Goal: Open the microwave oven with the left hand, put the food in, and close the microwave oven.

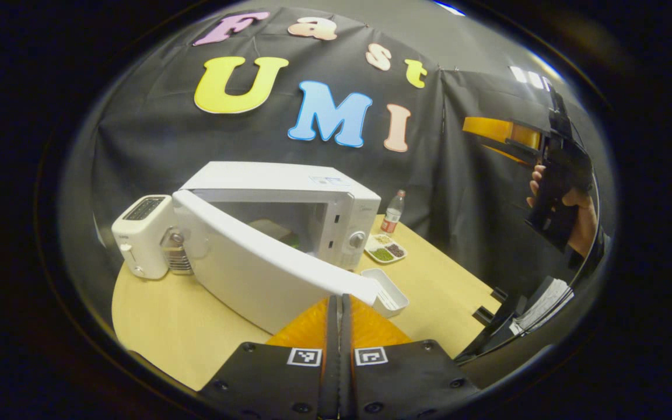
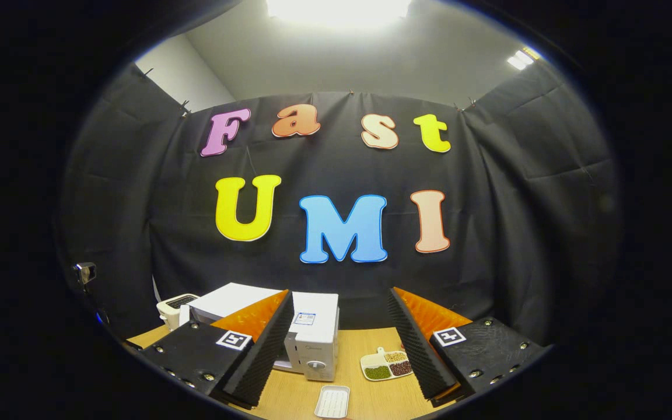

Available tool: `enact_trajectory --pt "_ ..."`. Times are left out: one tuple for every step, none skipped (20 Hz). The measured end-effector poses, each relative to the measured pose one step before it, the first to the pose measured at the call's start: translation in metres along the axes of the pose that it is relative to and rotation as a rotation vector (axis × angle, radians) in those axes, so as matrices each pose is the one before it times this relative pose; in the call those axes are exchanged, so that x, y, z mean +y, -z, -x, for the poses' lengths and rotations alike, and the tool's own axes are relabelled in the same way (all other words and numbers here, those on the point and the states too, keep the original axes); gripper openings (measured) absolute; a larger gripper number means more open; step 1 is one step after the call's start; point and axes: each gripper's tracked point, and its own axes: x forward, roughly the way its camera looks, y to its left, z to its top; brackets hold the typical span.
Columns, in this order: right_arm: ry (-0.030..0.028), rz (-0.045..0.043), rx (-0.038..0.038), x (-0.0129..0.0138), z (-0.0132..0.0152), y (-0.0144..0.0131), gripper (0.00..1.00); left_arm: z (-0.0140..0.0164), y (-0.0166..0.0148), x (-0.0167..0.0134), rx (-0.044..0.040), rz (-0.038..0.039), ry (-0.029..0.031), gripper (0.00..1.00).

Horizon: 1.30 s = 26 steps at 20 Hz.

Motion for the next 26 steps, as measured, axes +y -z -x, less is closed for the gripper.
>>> enact_trajectory --pt "-0.0019 -0.01232 -0.00152 -0.00348 -0.00251 -0.00143 0.98 -0.00569 -0.00265 -0.00262 -0.00202 0.00652 -0.00029 0.09" --pt "-0.00377 -0.01077 -0.00169 -0.00251 -0.0019 -0.00081 0.98 -0.00567 -0.00234 -0.00193 -0.00399 0.00635 -0.00269 0.07" --pt "0.00065 -0.00683 0.00192 -0.00307 -0.0028 -0.00071 0.98 -0.00577 -0.00254 -0.00151 -0.00345 0.00497 -0.00215 0.07" --pt "-0.00232 -0.00376 0.00455 -0.00362 -0.0032 0.00163 0.98 -0.00541 -0.00307 -0.00175 -0.00349 0.00276 -0.0024 0.07" --pt "-0.00298 -0.00397 0.00058 -0.00304 -0.00152 -0.00039 0.98 -0.00641 -0.00216 -0.00172 -0.00502 0.00026 -0.00328 0.07" --pt "-0.00044 -0.01079 -0.00203 -0.00423 -0.0024 -0.00152 0.98 -0.00632 -0.00384 -0.00083 -0.00636 0.00065 -0.00828 0.07" --pt "-0.00167 -0.00807 0.00205 -0.00307 -0.00196 0.00018 0.98 -0.00563 -0.00178 -0.00113 -0.00258 0.00693 -0.00274 0.07" --pt "0.0003 -0.00389 0.00593 -0.00316 -0.00228 0.00094 0.98 -0.00532 -0.00161 -0.00207 -0.00118 0.00878 0.00091 0.07" --pt "0.00128 0.00137 0.00421 -0.00462 -0.00183 -0.00001 0.98 -0.00783 -0.00041 -0.00225 -0.00015 0.00562 0.00111 0.07" --pt "0.00259 0.00116 -0.00051 -0.005 -0.00067 -0.00072 0.98 -0.00659 -0.00137 -0.00183 0.00069 0.00166 -0.00108 0.07" --pt "0.00251 -0.00029 -0.00195 -0.0045 -0.00095 -0.00087 0.98 -0.00416 -0.00127 -0.00099 -0.00099 -0.00035 -0.00009 0.07" --pt "0.00432 -0.00212 -0.00121 -0.00524 -0.00093 0.00043 0.98 -0.00495 -0.00333 -0.00298 -0.00163 -0.00098 -0.00217 0.07" --pt "0.00521 -0.002 0.00152 -0.00444 -0.00116 0.00105 0.98 -0.00633 -0.00109 -0.00067 -0.00193 0.00099 -0.00133 0.07" --pt "0.00465 -0.00411 0.00165 -0.00403 -0.0003 0.00129 0.98 -0.00615 -0.00166 -0.00099 -0.00167 0.00429 -0.00639 0.07" --pt "0.00411 -0.00399 0.0033 -0.00413 -0.00067 0.00115 0.98 -0.00721 -0.00192 -0.00046 -0.00135 0.00409 -0.0058 0.07" --pt "-0.00206 -0.00332 0.00606 -0.00334 -0.0006 0.00241 0.98 -0.00521 -0.00214 -0.00084 0.00227 0.00021 -0.00616 0.07" --pt "-0.00611 -0.00069 0.00856 -0.00143 -0.00007 0.00315 0.98 -0.00672 -0.00068 -0.00127 0.00231 -0.00075 -0.00167 0.07" --pt "0.00118 0.00269 0.0048 -0.00441 0.001 0.00179 0.98 -0.00612 -0.00243 -0.00176 0.00196 -0.0032 -0.00335 0.07" --pt "0.00375 0.0033 0.00177 -0.00534 0.00043 0.00117 0.98 -0.00632 -0.00111 -0.00071 -0.00048 -0.00392 -0.00411 0.07" --pt "0.00273 0.00053 0.00425 -0.00315 0.00066 0.00197 0.98 -0.0047 -0.00145 -0.00118 0.00364 0.00142 0.00015 0.07" --pt "0.00488 -0.00195 0.00274 -0.0036 0.00019 0.00186 0.98 -0.00587 -0.00085 0.0007 0.00356 0.00377 -0.00478 0.07" --pt "0.00628 -0.00452 0.00219 -0.00388 -0.00001 0.00125 0.98 -0.00528 -0.00083 0.00021 0.00603 0.00526 -0.00623 0.07" --pt "0.00738 -0.00652 0.00236 -0.00402 0.00017 0.00193 0.98 -0.00471 -0.0001 0.00063 0.00375 -0.00044 -0.00938 0.07" --pt "0.00702 -0.00777 0.00403 -0.0029 0.00119 0.00219 0.98 -0.00426 -0.00149 -0.00043 0.00169 -0.0034 -0.00459 0.07" --pt "0.00644 -0.00775 0.00425 -0.00304 -0.00012 0.00243 0.98 -0.00402 -0.00262 0.00008 -0.00197 -0.00523 -0.00389 0.07" --pt "0.00739 -0.00614 0.00544 -0.00354 0.0002 0.00256 0.98 -0.00429 -0.002 -0.00023 0.00478 -0.00355 -0.00493 0.07"
